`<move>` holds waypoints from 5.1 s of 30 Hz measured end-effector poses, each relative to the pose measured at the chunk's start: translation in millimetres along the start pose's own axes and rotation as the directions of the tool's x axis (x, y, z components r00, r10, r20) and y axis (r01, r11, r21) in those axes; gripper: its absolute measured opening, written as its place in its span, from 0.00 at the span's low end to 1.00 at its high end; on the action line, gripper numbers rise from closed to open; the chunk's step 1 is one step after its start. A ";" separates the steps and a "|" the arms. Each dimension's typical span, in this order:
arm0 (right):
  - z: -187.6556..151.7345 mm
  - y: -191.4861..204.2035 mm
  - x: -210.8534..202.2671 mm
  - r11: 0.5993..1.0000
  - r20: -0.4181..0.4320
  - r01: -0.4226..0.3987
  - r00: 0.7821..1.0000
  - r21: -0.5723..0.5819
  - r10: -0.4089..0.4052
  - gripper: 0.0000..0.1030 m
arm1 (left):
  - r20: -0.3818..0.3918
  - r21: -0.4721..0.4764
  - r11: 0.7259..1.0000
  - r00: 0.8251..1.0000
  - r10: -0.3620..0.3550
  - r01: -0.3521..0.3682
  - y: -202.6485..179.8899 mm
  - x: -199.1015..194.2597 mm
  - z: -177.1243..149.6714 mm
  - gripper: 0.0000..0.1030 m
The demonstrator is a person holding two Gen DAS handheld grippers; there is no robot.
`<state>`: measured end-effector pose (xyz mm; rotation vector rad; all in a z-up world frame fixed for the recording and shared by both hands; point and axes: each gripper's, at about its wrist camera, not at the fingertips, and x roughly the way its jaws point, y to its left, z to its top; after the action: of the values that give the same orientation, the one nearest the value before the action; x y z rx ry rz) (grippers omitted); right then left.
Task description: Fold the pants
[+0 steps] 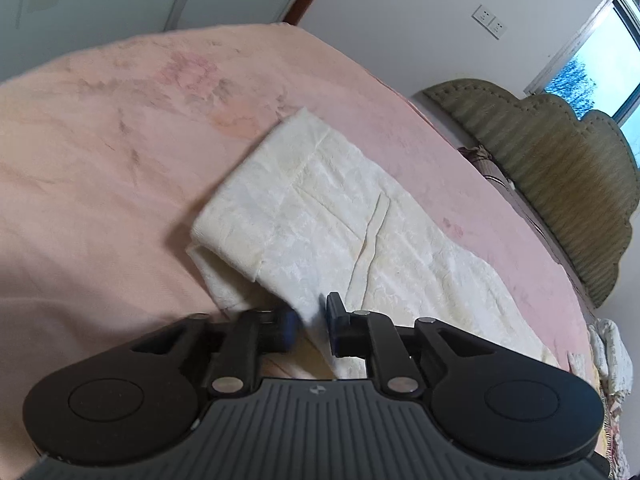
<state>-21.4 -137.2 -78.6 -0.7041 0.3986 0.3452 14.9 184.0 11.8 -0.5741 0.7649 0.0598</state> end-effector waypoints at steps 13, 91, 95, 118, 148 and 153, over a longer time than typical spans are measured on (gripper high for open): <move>-1.0 11.1 -13.2 0.993 -0.008 0.067 0.998 -0.101 -0.069 0.17 | 0.109 0.332 0.942 0.990 -0.093 0.052 -123.1 -28.7 -27.1 0.56; -91.4 -288.1 90.4 0.611 -0.453 0.442 0.879 0.657 -0.149 0.83 | -0.127 0.688 0.667 0.952 -0.278 0.286 -254.3 92.0 -155.7 0.90; -97.6 -278.9 94.5 0.644 -0.594 0.641 0.729 0.418 -0.340 0.86 | -0.134 0.683 0.668 0.949 -0.285 0.297 -252.8 92.6 -153.8 0.91; -117.9 -275.1 46.2 0.581 -0.548 0.699 0.704 0.417 -0.453 0.99 | -0.143 0.677 0.668 0.946 -0.290 0.308 -254.0 94.1 -153.9 0.93; -224.4 -305.8 -2.5 -0.153 0.007 -0.029 0.989 0.988 -0.146 0.80 | -0.145 0.675 0.670 0.946 -0.291 0.309 -254.6 92.7 -155.5 0.94; -244.3 -322.2 19.7 -0.238 -0.041 -0.001 0.985 0.971 -0.170 0.36 | -0.147 0.673 0.671 0.945 -0.293 0.312 -254.4 93.3 -155.4 0.94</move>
<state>78.0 -529.6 -79.2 1.0454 0.3730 -0.1946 48.5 -124.8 -20.9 0.0310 0.6447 -0.5367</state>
